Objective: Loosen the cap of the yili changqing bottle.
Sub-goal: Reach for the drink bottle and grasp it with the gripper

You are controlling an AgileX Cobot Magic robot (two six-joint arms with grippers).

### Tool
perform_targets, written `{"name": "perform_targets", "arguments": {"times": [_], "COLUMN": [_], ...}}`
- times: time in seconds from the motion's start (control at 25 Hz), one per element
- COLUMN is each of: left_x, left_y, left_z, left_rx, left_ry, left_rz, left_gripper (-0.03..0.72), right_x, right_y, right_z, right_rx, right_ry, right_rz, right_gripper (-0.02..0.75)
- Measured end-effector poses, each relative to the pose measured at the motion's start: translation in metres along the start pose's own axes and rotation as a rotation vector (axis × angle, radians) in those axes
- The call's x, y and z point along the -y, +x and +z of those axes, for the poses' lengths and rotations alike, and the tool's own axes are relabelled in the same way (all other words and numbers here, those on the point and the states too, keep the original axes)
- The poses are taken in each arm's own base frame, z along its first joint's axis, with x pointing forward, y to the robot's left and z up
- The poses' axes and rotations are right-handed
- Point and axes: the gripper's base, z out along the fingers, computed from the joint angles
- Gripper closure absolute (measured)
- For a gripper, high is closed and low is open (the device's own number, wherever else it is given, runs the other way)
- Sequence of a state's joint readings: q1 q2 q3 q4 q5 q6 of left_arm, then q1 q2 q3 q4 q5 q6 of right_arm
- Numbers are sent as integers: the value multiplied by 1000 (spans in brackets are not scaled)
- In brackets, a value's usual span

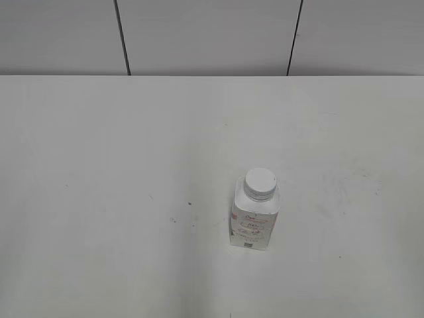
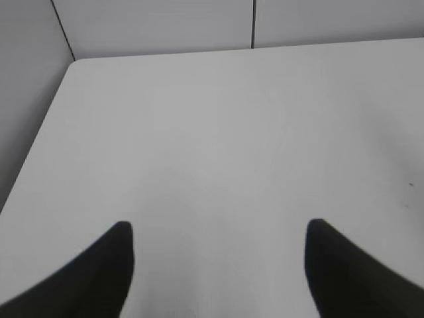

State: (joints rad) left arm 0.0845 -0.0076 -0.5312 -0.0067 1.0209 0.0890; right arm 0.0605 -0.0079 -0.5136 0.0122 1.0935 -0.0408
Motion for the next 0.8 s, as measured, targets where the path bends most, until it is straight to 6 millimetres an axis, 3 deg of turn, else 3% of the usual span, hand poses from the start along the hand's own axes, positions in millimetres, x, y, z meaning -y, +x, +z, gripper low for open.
{"name": "perform_targets", "arguments": {"times": [0.12, 0.4, 0.8], "left_x": [-2, -8, -11], "left_y": [-7, -40, -82], "left_z": [1, 17, 72], "left_rx": [51, 216, 299], "left_ry": [-16, -69, -77], "left_rz": [7, 48, 99], "left_gripper": [145, 148, 177], "right_x": [0, 0, 0], "right_y": [0, 0, 0], "right_z": [0, 0, 0], "right_rx": [0, 0, 0], "right_ry": [0, 0, 0], "right_rz": [0, 0, 0], "right_gripper": [150, 150, 150]}}
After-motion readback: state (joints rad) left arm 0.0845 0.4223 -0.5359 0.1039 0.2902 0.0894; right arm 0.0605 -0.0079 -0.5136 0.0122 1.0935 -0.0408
